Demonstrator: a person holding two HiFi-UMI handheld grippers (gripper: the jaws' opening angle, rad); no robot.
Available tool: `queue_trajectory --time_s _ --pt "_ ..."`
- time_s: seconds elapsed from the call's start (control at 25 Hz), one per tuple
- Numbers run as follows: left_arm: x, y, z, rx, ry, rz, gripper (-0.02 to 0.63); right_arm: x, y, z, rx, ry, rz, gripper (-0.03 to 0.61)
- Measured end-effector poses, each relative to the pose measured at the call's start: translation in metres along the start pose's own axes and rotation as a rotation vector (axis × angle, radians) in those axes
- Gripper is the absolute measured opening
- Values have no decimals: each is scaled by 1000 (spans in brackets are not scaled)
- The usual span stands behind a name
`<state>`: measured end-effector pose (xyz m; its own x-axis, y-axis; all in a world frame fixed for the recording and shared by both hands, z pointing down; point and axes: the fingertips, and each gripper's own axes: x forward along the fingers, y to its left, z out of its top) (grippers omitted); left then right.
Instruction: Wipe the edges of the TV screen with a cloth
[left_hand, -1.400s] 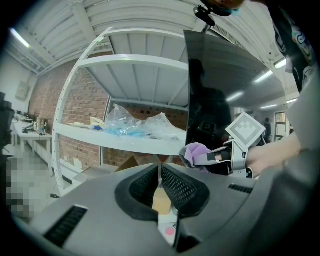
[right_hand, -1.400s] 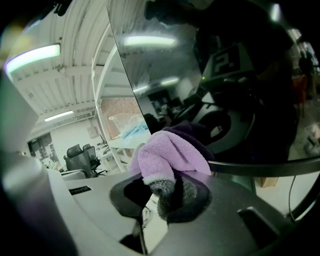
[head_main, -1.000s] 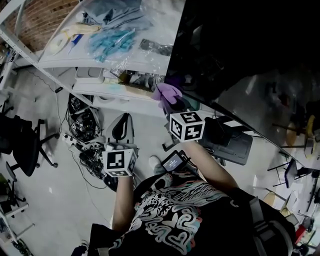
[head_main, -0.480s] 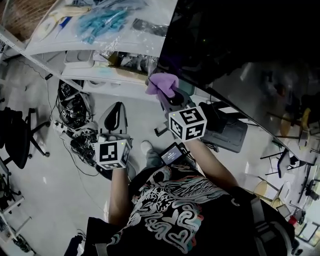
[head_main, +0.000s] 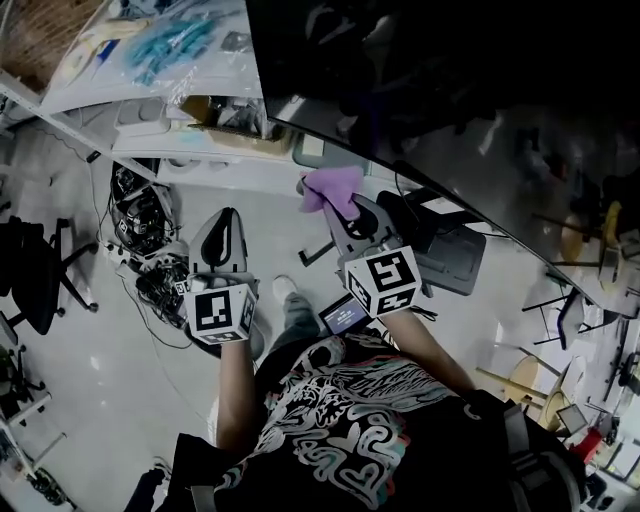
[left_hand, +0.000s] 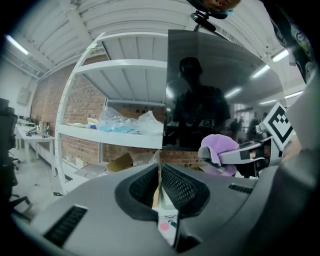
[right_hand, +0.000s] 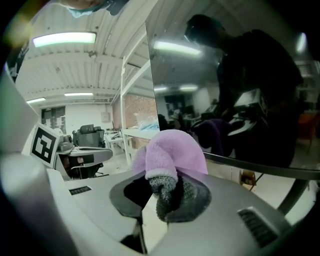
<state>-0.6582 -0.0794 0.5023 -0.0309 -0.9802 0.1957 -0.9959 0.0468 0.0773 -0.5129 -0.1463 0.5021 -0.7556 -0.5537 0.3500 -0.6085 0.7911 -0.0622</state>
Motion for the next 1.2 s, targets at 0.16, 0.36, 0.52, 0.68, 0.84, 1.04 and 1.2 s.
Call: queue_trajectory --time_s 0.16,0.36,0.52,0.68,0.84,1.04,1.2 --pt "-24 -37 11 20 -20 9 32 -57 -11 2 -17 -46 -23 87" --pt "-56 -87 22 27 -46 29 32 -132 -21 -1 -26 -95 -46 87" --pt "-83 -136 25 42 -59 13 32 -190 -35 -12 -8 -124 -86 87" --pt "-101 -177 26 77 -62 -15 32 -232 -45 -21 -1 -150 -109 87" --pt "-121 -208 32 112 -89 -27 32 -269 -48 -31 3 -156 -126 87" --pt "-138 -220 49 122 -127 -51 32 -284 -45 -35 9 -144 -140 87" --pt "-137 -216 54 123 -134 -78 32 -285 -34 -30 -12 -140 -145 84"
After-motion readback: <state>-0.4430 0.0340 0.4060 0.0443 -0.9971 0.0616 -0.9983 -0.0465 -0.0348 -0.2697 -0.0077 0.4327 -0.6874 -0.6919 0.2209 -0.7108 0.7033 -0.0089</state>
